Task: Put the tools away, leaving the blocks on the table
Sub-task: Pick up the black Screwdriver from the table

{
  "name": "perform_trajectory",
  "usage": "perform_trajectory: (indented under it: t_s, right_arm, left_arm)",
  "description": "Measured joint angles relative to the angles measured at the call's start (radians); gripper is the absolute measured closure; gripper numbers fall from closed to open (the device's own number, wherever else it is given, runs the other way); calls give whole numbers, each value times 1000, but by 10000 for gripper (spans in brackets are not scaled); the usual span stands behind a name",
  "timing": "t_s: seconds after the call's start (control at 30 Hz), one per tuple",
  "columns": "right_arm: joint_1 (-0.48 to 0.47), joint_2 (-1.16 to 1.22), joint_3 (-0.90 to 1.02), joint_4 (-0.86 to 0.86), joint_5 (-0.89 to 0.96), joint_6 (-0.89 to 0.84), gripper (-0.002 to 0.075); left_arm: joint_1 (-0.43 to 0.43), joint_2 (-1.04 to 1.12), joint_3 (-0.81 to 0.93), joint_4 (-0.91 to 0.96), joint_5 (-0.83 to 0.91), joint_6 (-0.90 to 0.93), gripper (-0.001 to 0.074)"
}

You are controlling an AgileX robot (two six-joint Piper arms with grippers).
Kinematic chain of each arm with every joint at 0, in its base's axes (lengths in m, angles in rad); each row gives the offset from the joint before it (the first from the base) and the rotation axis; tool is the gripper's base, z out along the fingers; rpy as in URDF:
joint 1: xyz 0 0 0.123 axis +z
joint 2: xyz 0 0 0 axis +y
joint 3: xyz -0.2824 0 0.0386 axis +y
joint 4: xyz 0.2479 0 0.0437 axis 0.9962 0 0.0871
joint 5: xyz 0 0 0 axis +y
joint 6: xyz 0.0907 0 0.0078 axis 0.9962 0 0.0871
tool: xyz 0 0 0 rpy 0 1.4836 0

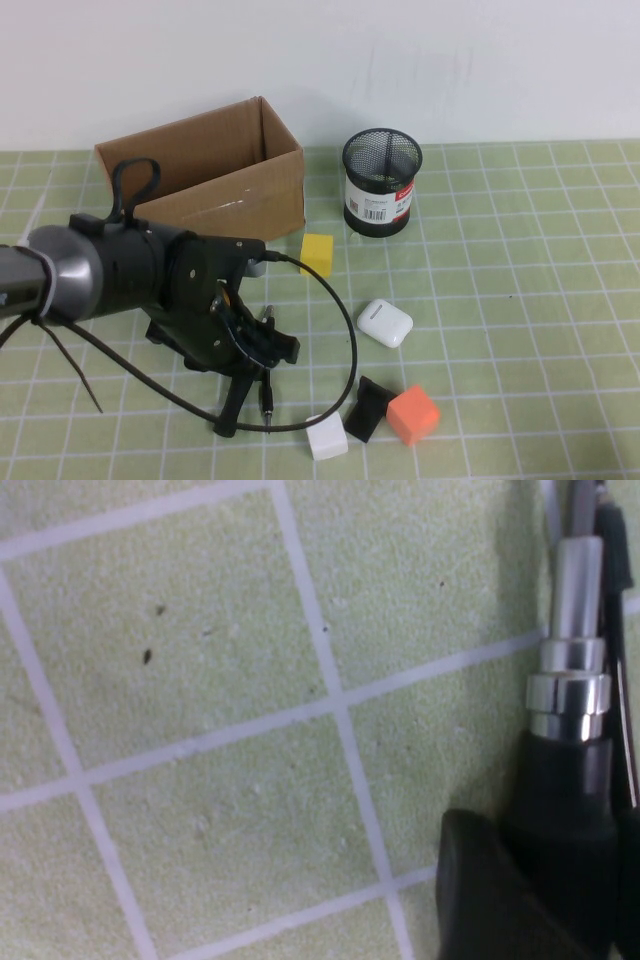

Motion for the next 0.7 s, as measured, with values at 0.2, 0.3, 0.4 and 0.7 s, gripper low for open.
perform_trajectory:
  t_s: [0.2,0.3,0.4,0.7]
  right_arm:
    - [0,0,0,0,0,0,733]
    - [0,0,0,0,0,0,733]
    - [0,0,0,0,0,0,733]
    - [0,0,0,0,0,0,733]
  left_arm:
    - [0,0,-2,0,-2,8,560]
    - [0,1,-2,0,-2,10,560]
    - [0,1,-11,0,11,23,560]
    - [0,-98,-85,11,85,51,560]
